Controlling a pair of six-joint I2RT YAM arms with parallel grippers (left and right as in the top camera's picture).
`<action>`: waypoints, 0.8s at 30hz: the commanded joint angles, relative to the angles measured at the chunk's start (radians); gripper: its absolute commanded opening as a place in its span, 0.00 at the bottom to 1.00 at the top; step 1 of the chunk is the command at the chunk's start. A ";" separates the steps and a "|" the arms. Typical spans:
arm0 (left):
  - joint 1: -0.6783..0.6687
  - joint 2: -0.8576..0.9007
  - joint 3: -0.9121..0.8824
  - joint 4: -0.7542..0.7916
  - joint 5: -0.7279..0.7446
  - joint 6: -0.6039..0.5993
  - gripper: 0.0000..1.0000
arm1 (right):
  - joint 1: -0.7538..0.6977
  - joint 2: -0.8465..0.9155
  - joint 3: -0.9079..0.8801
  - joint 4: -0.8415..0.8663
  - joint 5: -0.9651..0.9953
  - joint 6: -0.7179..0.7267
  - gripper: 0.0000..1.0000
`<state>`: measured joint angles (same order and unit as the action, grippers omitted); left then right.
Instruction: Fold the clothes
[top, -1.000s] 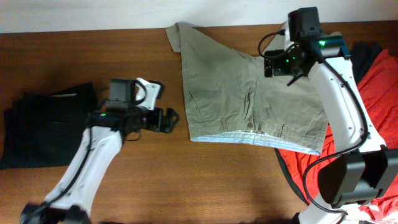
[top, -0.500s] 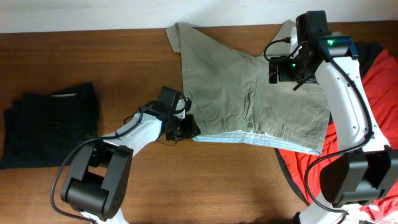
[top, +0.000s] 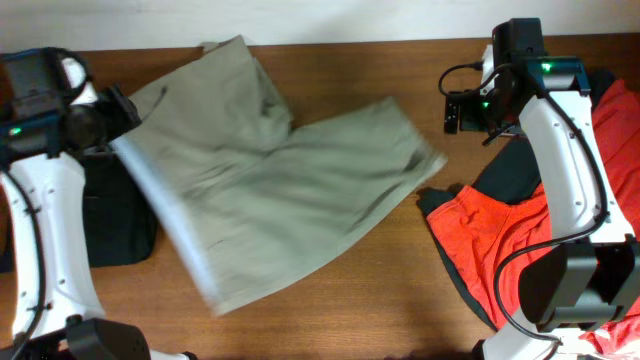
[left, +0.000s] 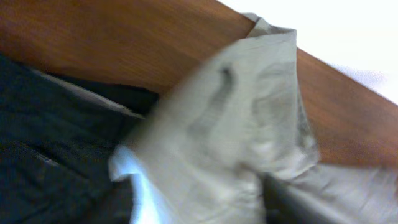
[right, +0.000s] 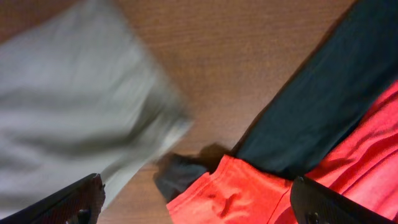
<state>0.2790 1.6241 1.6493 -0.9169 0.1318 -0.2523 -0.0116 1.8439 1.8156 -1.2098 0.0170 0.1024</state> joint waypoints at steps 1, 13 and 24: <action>0.002 0.043 -0.012 -0.126 0.031 0.023 0.99 | 0.005 -0.005 -0.005 -0.021 -0.018 0.011 0.99; -0.214 0.090 -0.362 -0.132 0.041 0.023 0.98 | 0.082 -0.005 -0.353 0.167 -0.518 -0.158 0.89; -0.351 0.100 -0.417 0.415 0.022 0.023 0.85 | 0.331 -0.003 -0.351 0.554 -0.380 -0.097 0.99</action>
<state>-0.0635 1.7195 1.2297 -0.7033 0.1604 -0.2417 0.3252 1.8503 1.4551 -0.6243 -0.4530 -0.0074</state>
